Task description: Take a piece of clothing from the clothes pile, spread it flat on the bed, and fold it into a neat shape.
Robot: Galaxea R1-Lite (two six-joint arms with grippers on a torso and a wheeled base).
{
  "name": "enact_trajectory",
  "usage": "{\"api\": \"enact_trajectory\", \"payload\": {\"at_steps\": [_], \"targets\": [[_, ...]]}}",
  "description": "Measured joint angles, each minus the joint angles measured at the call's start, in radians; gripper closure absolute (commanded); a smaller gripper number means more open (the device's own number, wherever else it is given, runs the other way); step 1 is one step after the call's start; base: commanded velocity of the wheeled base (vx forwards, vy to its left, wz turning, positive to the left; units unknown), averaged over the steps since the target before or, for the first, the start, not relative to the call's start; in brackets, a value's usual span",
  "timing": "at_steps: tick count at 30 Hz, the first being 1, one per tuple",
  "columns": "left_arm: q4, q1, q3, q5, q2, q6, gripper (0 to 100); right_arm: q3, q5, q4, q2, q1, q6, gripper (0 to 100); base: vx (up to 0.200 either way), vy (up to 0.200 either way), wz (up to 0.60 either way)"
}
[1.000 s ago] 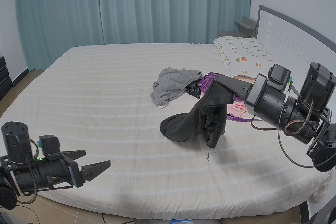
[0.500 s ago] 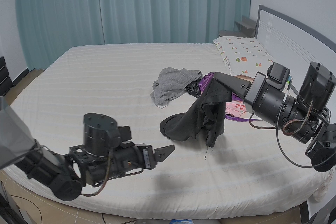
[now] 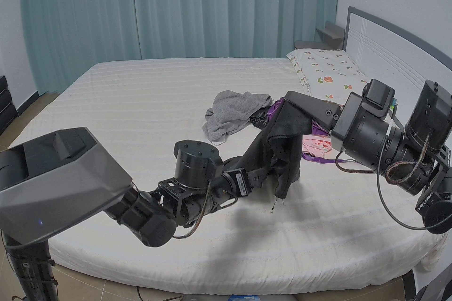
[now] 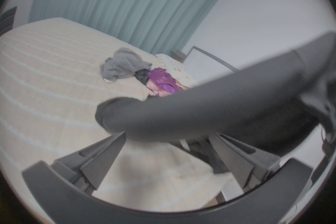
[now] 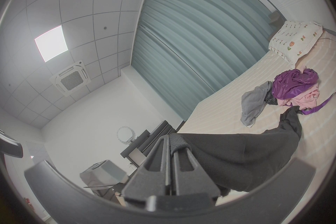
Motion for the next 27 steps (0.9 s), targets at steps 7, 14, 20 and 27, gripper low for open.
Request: {"api": "enact_trajectory", "payload": {"at_steps": [7,14,20,27], "targets": [[0.054,0.135,-0.157,0.031,0.058,-0.008,0,0.003,-0.004,0.0,-0.031,0.001,-0.001,100,0.0,0.0,0.0],[0.078,0.263,-0.222,0.06,0.058,0.034,0,0.001,-0.003,0.002,-0.061,-0.038,-0.001,100,0.0,0.0,0.0],[0.103,0.309,-0.198,0.058,-0.025,0.086,0,0.002,-0.003,0.008,-0.08,-0.051,-0.001,100,0.0,0.0,0.0],[0.167,0.329,-0.115,0.051,-0.151,0.191,0,-0.003,0.002,0.008,-0.092,-0.094,-0.002,100,0.0,0.0,0.0]]}}
